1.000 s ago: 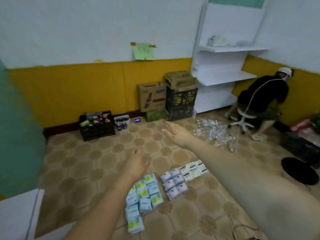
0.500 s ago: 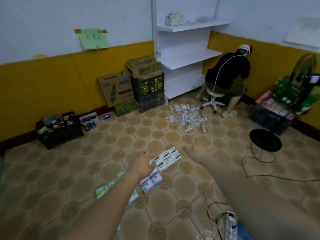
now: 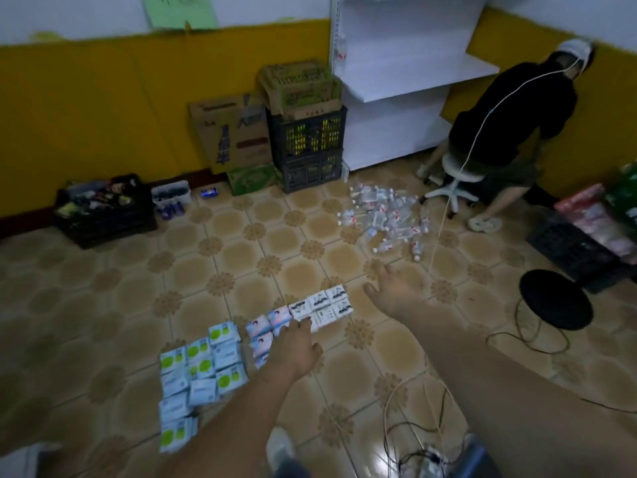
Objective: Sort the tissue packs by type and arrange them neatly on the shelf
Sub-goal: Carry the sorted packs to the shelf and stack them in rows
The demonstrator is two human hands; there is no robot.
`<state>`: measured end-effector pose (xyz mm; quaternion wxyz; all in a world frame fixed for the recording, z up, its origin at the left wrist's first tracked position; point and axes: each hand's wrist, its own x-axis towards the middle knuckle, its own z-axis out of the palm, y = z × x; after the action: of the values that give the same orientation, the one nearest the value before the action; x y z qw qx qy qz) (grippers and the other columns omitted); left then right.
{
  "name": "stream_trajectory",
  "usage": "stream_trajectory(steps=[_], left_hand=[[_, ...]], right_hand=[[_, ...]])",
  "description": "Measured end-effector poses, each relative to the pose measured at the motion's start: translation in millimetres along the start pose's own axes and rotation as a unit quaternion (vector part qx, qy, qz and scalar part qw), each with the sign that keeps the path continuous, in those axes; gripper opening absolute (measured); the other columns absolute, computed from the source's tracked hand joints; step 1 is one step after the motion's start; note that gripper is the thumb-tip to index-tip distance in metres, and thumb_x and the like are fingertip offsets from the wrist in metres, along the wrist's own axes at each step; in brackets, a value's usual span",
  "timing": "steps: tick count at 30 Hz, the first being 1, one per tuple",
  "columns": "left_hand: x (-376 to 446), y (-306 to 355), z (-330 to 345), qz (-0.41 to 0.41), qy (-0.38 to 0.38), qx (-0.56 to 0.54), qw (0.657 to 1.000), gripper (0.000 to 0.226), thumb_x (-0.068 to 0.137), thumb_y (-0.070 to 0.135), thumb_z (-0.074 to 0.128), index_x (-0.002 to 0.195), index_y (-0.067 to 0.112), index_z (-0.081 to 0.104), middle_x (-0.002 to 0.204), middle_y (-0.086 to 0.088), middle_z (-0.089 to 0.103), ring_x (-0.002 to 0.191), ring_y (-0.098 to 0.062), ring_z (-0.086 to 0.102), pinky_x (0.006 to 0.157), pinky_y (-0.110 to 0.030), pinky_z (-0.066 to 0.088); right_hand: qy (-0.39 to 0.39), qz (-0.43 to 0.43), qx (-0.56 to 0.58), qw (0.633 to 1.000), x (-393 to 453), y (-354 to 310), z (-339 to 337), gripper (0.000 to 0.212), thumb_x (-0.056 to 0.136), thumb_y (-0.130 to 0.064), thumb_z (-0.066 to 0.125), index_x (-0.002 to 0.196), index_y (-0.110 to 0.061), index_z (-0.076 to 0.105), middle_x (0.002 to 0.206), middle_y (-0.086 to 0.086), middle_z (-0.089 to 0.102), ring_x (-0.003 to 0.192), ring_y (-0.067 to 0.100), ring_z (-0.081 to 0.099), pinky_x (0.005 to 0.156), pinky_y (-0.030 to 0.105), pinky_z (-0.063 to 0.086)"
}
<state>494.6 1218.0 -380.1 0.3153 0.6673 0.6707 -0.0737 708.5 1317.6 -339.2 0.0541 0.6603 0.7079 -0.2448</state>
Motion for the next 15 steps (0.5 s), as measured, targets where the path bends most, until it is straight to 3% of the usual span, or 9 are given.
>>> stream_trajectory(steps=[4,9,15], left_hand=[[74.1,-9.0,10.1,0.001,-0.045,-0.008,0.999,0.065,0.101,0.042,0.045,0.154,0.011,0.024,0.147,-0.017,0.037,0.129,-0.037,0.043,0.099,-0.046,0.046],[175.0,-33.9,30.6,-0.039,-0.069,-0.022,0.997,0.064,0.100,0.043,0.042,0.153,0.011,0.025,0.145,-0.015,0.040,0.129,-0.032,0.045,0.100,-0.039,0.044],[275.6,-64.1,74.1,-0.118,-0.091,-0.085,0.985,0.056,0.098,0.042,0.044,0.145,0.013,0.033,0.138,-0.011,0.045,0.128,-0.028,0.046,0.100,-0.035,0.043]], right_hand=[[-0.005,-0.021,-0.019,1.000,71.2,-7.5,6.8,0.066,0.102,-0.048,0.035,0.155,-0.014,0.015,0.160,0.013,0.019,0.143,0.035,0.026,0.113,0.044,0.031],[-0.053,-0.034,-0.057,0.996,164.8,-12.5,21.2,0.065,0.102,-0.045,0.036,0.155,-0.011,0.017,0.158,0.010,0.025,0.142,0.030,0.029,0.113,0.038,0.029],[-0.090,-0.039,-0.094,0.991,275.7,4.6,75.3,0.068,0.098,-0.040,0.049,0.154,-0.016,0.020,0.154,0.006,0.030,0.136,0.029,0.035,0.102,0.039,0.039]])
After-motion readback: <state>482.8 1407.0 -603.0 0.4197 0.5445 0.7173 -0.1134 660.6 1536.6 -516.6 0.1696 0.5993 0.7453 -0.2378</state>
